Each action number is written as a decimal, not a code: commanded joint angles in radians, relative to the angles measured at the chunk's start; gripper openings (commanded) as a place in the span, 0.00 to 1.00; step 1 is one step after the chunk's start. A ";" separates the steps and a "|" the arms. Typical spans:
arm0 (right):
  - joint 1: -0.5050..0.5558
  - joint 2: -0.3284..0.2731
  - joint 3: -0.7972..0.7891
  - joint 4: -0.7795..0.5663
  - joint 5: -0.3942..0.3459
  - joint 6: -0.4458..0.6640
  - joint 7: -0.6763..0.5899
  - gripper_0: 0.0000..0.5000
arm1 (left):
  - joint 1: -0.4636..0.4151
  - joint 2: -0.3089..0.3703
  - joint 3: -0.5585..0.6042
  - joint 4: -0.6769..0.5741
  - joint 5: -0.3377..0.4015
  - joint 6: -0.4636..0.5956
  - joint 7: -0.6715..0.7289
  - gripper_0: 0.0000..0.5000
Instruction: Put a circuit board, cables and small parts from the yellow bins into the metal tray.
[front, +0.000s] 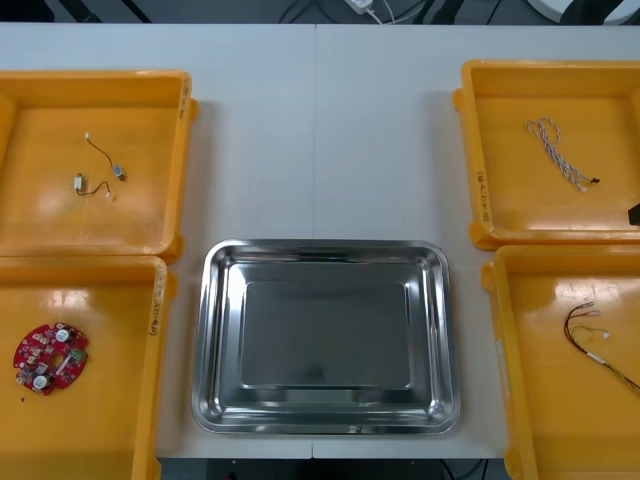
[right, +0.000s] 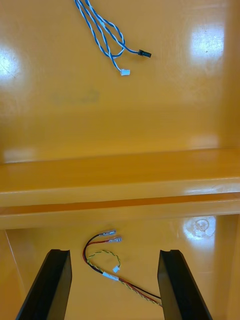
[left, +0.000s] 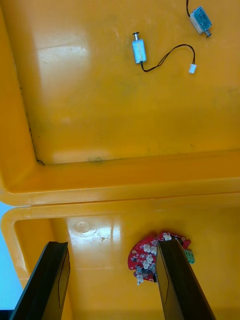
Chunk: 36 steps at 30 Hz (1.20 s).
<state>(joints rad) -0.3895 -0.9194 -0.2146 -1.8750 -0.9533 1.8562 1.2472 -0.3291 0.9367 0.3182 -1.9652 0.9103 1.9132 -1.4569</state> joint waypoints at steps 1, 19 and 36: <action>0.004 -0.038 -0.034 -0.009 -0.007 0.004 -0.048 1.00 | 0.016 0.007 0.033 -0.001 -0.004 0.007 -0.100 1.00; 0.004 -0.038 -0.034 -0.009 -0.007 0.004 -0.048 1.00 | 0.016 0.007 0.033 -0.001 -0.004 0.007 -0.100 1.00; 0.004 -0.038 -0.034 -0.009 -0.007 0.004 -0.048 1.00 | 0.016 0.007 0.033 -0.001 -0.004 0.007 -0.100 1.00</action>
<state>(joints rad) -0.3895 -0.9194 -0.2146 -1.8750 -0.9533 1.8562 1.2472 -0.3291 0.9367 0.3182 -1.9652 0.9103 1.9132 -1.4571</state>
